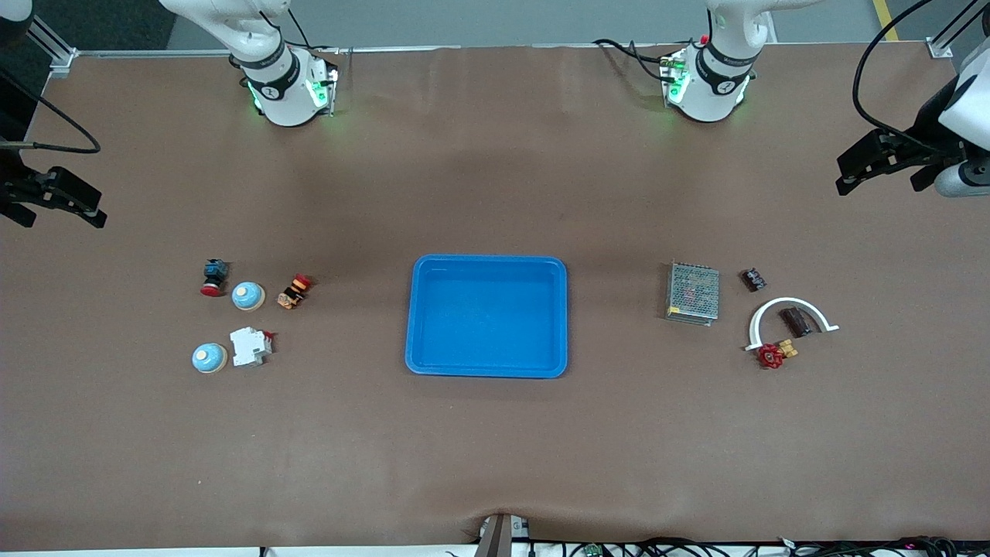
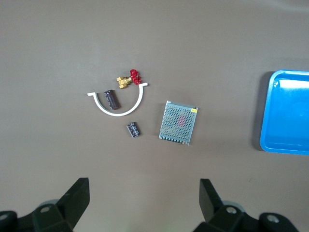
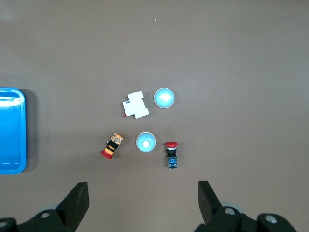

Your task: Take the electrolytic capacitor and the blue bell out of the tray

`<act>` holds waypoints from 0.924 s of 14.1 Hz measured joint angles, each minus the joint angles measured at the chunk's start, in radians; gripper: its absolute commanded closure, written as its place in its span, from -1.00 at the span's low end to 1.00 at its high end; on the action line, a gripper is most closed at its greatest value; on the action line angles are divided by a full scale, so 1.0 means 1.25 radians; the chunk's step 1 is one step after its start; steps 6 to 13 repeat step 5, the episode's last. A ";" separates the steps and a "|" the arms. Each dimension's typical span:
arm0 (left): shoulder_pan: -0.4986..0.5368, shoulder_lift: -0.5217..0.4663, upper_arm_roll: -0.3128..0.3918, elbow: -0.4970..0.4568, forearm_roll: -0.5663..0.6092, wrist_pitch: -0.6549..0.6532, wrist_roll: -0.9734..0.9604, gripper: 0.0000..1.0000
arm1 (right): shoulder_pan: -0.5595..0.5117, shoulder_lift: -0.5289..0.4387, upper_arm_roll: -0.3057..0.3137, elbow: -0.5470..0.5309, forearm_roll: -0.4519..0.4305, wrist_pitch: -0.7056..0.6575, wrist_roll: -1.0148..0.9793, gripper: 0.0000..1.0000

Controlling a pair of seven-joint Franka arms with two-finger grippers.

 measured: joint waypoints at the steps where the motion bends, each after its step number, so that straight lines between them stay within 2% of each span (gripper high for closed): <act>1: 0.000 0.001 0.000 0.000 0.000 -0.001 0.000 -1.00 | 0.001 0.000 0.000 0.000 0.000 0.000 0.000 -1.00; 13: 0.000 0.008 -0.001 0.000 0.000 -0.002 0.000 -1.00 | 0.001 0.000 0.001 0.000 0.000 0.000 0.000 -1.00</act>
